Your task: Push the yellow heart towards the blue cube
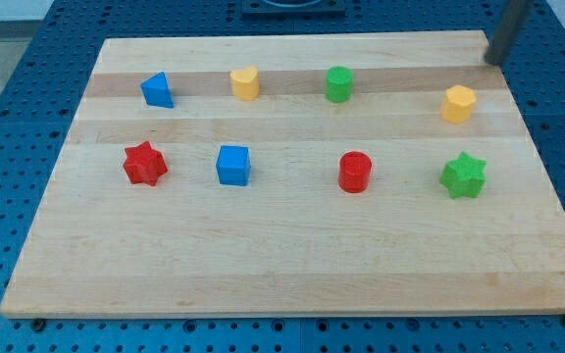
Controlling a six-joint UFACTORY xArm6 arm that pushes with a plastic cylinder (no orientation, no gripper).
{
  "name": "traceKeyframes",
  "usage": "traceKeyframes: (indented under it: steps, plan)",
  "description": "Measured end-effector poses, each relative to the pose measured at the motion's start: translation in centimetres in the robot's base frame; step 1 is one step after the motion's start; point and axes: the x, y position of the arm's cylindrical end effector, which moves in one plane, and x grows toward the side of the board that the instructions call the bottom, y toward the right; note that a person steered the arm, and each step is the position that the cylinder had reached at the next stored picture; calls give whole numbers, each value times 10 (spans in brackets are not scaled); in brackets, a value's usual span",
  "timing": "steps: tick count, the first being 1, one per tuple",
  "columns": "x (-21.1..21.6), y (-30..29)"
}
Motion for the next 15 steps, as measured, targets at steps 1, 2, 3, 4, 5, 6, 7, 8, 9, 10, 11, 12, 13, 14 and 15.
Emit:
traceKeyframes:
  steps: [1,2,3,4,5,6,7,8,9,10,11,12,13,14,15]
  plan:
    - [0,-92]
    - [-3,-177]
    - [-6,-270]
    - [-16,-342]
    - [-16,-365]
    - [-8,-355]
    - [9,-334]
    - [18,-329]
    - [5,-363]
    - [11,-378]
    - [34,-318]
    - [62,-255]
    - [73,-253]
    - [59,-300]
    - [20,-319]
